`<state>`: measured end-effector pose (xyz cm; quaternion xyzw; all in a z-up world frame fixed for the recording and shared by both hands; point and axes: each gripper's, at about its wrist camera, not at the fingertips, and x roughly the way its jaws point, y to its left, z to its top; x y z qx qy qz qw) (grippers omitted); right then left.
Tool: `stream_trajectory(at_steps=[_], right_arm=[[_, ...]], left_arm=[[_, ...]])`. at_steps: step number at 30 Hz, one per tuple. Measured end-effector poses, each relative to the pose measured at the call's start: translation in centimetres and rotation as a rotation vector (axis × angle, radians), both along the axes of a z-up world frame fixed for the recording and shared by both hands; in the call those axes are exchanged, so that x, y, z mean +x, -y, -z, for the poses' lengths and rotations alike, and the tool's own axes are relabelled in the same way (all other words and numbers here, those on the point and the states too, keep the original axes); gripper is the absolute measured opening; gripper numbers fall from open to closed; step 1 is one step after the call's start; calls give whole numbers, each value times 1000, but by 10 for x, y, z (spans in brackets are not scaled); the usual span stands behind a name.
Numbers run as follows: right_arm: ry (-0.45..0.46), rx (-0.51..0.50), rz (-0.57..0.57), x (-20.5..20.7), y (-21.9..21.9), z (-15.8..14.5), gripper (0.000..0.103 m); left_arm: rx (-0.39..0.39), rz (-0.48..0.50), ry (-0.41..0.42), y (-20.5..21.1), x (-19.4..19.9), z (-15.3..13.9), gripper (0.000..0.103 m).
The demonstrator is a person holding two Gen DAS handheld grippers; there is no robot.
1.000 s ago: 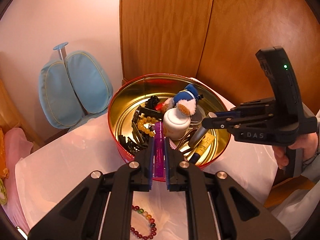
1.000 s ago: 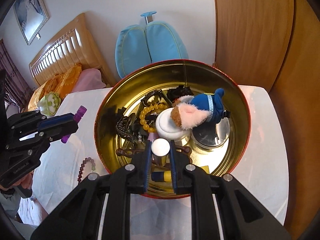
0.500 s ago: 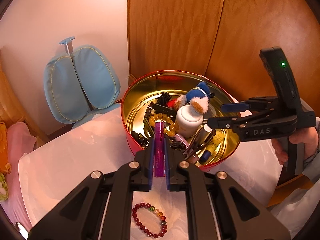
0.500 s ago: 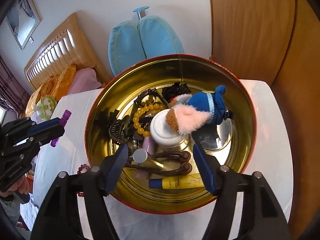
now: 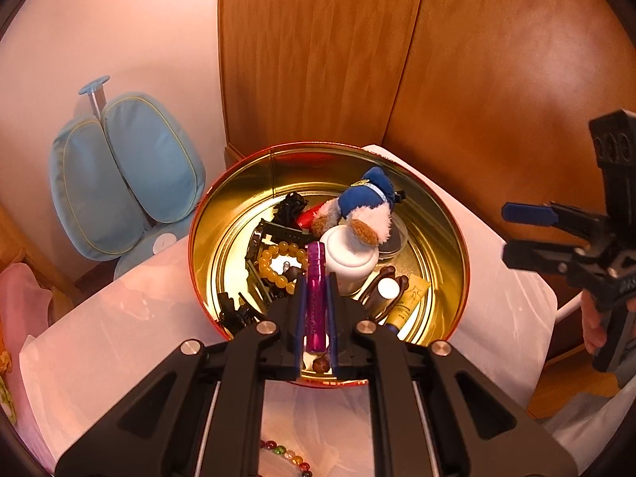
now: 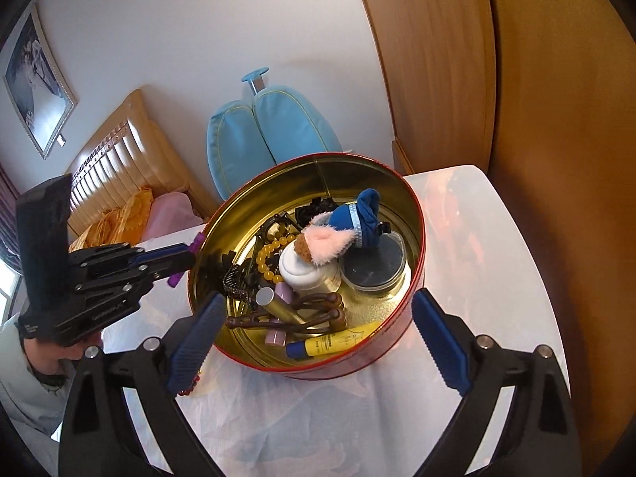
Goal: Organize jewelry
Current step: 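Lower the silver tube and purple lipstick into the red tin, opening both tools, then move the right tool to the red bead bracelet and grasp it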
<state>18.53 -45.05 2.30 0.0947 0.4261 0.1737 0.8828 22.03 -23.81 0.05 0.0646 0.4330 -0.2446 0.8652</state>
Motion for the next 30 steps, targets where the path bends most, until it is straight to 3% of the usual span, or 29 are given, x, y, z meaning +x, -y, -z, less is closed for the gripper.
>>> stream_trajectory(at_steps=[7,13,16,17,18,21,24,30], right_arm=[[3,-7,20,-12,0,0,95],[-6,-5,52,-16,5,2,95],[-17,-2,61,-15,7,5,95],[-18,-2,62,-15,7,5,95],[-19,-3,62,-14,8,5,95],[-20,-5,55,-13,5,5,95],[-16,-8,37,-12,0,4,95],[12,6,-54,-12,-19,-4,95]], left_arm=[[92,-19,-150,19,61,37,10],[198,19,-215,37,78,66,10],[184,19,-240,38,78,72,12],[180,18,-241,38,77,72,19],[176,17,-238,35,76,70,36],[166,-5,-177,28,67,60,63],[108,-15,-132,19,54,41,68],[87,-92,-14,-11,8,2,75]])
